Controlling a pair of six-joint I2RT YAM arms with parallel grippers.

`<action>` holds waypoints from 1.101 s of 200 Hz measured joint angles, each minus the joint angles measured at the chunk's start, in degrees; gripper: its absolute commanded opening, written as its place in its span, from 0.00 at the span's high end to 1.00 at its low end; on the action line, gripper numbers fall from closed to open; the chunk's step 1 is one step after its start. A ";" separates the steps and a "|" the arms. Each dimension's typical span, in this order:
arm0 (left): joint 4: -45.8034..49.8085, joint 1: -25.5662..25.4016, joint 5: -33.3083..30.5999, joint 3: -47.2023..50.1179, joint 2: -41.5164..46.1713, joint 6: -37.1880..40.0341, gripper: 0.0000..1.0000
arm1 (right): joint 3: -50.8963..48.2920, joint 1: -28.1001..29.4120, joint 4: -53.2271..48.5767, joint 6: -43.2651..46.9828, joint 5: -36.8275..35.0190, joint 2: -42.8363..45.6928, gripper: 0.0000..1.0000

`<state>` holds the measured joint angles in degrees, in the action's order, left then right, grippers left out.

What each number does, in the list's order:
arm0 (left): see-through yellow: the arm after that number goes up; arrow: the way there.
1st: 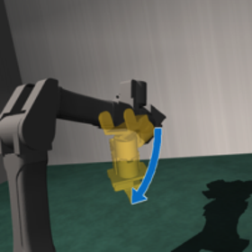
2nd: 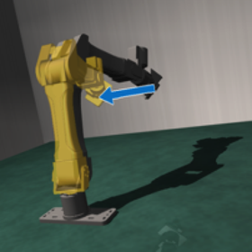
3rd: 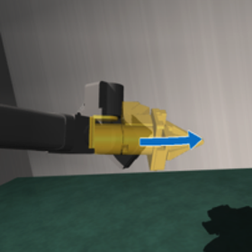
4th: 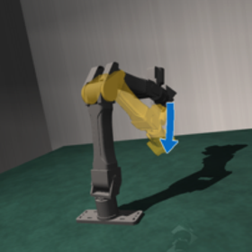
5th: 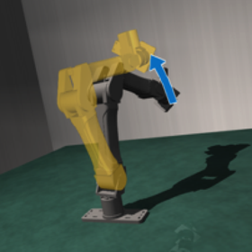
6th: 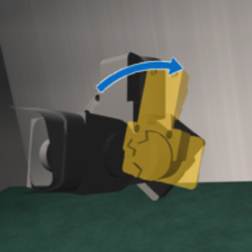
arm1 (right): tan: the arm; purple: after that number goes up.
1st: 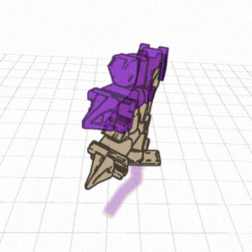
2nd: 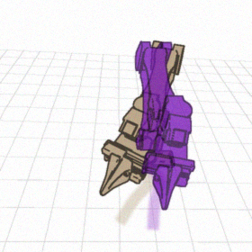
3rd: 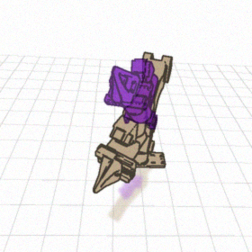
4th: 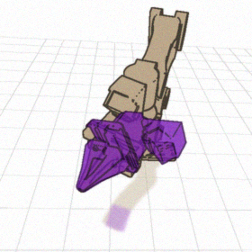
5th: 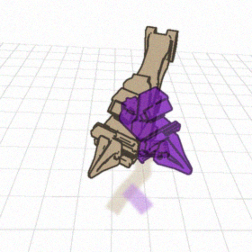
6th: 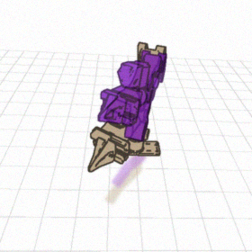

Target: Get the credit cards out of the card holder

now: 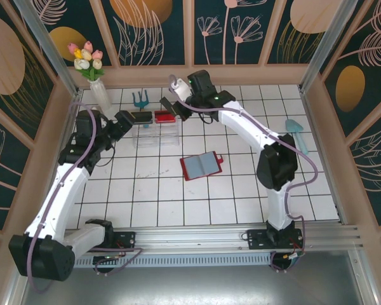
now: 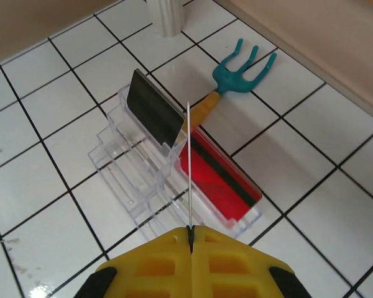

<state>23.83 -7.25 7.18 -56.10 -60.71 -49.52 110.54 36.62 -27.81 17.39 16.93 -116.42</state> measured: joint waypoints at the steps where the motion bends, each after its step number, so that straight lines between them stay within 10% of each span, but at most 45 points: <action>1: 0.09 0.09 -0.02 0.04 0.07 0.00 0.01 | 0.22 0.02 -0.11 0.15 0.02 -0.15 1.00; 118: 7.87 3.52 0.09 1.62 1.09 -0.13 0.01 | 21.59 3.30 -2.86 20.74 1.29 -13.14 1.00; 168: 2.86 3.56 4.44 6.27 2.82 -3.67 0.01 | 19.80 3.54 -2.10 21.49 0.98 -13.00 1.00; 220: -7.91 3.56 10.27 9.11 2.54 -10.99 0.25 | 3.08 5.11 2.12 16.24 -2.64 -6.82 1.00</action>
<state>15.92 -3.68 17.45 -46.98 -58.17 -60.51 113.62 41.74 -25.69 33.63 14.28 -123.24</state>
